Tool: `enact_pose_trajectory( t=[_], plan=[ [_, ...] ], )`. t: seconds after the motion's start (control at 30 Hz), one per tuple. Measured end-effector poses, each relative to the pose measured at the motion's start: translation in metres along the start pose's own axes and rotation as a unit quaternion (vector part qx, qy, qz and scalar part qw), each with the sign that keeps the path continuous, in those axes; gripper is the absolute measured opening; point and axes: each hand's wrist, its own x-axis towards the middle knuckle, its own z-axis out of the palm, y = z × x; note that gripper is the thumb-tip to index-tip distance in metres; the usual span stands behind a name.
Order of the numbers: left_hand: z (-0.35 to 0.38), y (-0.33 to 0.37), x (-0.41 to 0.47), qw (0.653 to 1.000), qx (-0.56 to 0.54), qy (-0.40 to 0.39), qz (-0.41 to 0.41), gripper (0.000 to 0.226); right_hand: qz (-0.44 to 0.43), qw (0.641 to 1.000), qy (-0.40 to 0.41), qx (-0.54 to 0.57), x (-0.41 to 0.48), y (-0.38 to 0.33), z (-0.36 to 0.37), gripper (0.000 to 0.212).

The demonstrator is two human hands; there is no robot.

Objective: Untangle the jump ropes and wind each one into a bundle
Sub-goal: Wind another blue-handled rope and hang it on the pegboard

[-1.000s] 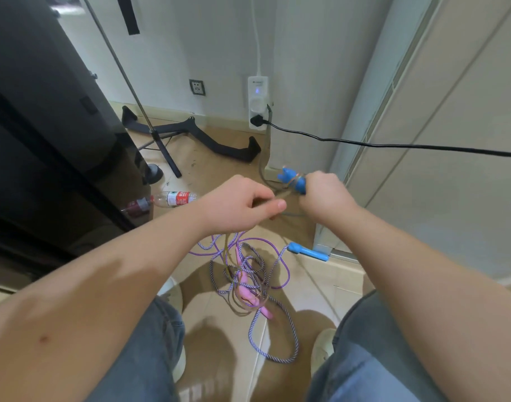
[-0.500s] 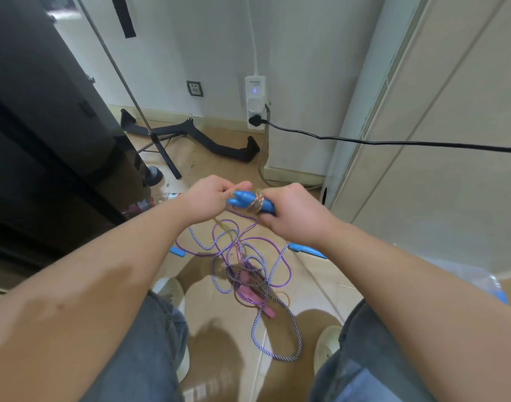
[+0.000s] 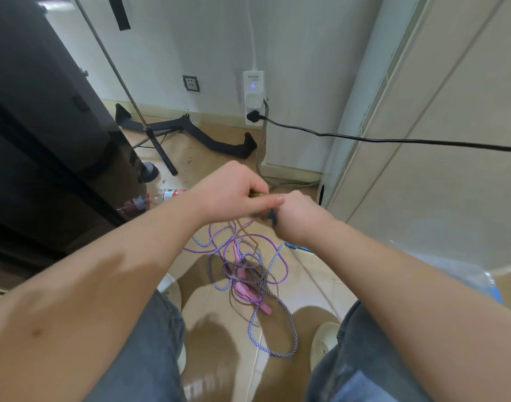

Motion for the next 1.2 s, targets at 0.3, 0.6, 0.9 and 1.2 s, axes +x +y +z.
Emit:
enact_pose_trajectory(
  t=[0.3,0.6,0.9,1.2],
  plan=[
    [-0.005,-0.040,0.000,0.980,-0.014,-0.010,-0.199,0.059,-0.148,0.970,0.087,0.173,-0.006,-0.004,-0.012,0.022],
    [0.008,-0.009,-0.001,0.974,-0.063,-0.077,-0.204,0.051,0.093,0.929,0.219,0.283,0.018,0.022,-0.009,0.014],
    [-0.001,0.012,-0.001,0.995,0.082,-0.063,0.005,0.044,0.069,0.996,0.052,0.020,0.014,0.013,0.008,0.009],
    [-0.016,-0.034,-0.009,0.990,0.049,-0.053,-0.124,0.052,-0.187,0.982,0.009,0.026,-0.002,-0.005,0.002,0.016]
  ],
)
